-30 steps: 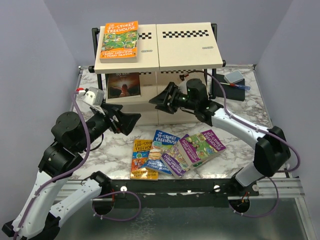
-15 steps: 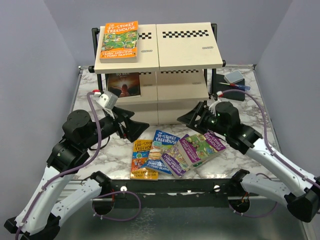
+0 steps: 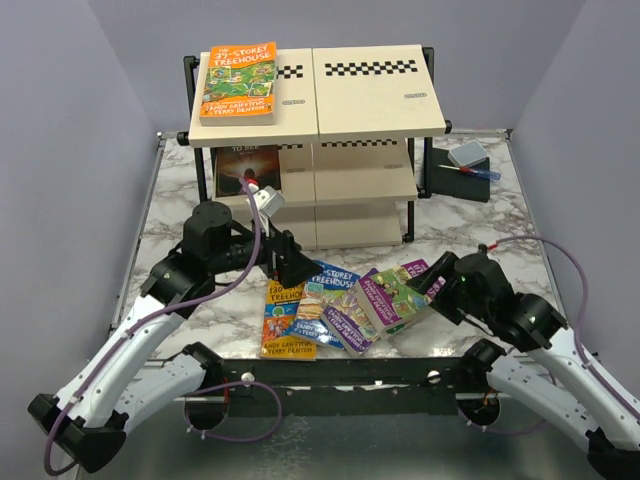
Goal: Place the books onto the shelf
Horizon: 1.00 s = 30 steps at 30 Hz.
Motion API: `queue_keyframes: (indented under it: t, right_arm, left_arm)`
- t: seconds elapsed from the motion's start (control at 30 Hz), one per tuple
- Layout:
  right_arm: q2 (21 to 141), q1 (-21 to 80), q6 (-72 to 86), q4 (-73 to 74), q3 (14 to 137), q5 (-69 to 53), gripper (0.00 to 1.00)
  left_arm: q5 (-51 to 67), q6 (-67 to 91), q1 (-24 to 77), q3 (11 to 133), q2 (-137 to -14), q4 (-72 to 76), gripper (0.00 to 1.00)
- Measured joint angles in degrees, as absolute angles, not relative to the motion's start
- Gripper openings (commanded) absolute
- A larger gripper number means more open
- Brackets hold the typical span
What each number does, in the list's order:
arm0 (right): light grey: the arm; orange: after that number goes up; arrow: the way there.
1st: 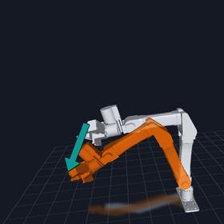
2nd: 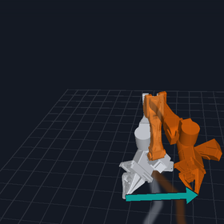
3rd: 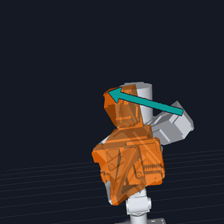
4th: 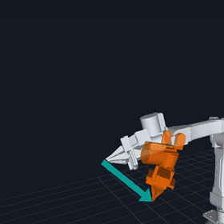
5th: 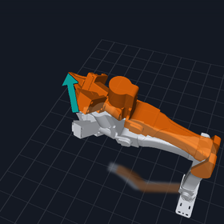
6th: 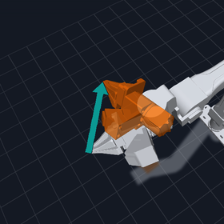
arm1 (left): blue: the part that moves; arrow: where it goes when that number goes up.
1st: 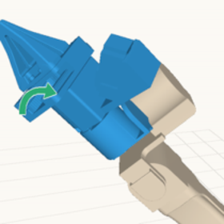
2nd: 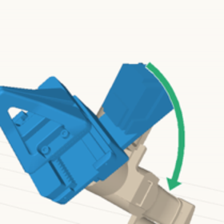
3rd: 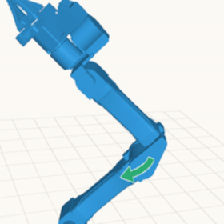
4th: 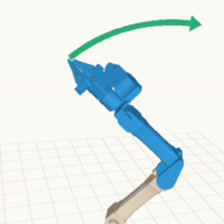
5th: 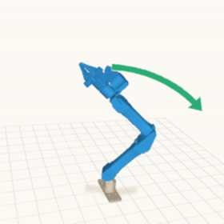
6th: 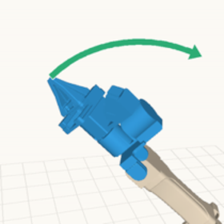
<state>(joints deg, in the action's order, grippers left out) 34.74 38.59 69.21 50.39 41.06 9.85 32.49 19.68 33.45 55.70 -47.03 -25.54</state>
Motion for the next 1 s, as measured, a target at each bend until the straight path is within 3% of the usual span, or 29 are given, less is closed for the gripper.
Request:
queue_keyframes:
  t: [0.37, 0.67, 1.0]
  right_arm:
    - [29.0, 38.5, 80.2, 59.8, 32.3, 13.1, 0.89]
    - [34.2, 38.5, 84.3, 54.9, 28.5, 13.1, 0.89]
    - [33.8, 38.5, 86.5, 50.5, 25.7, 14.0, 0.88]
  left_arm:
    - [34.0, 26.4, 39.5, 50.1, -55.9, -14.5, 0.99]
    - [24.0, 30.5, 47.5, 50.1, -68.4, -6.8, 0.99]
    - [15.7, 33.7, 49.5, 50.9, -81.0, 1.8, 0.99]
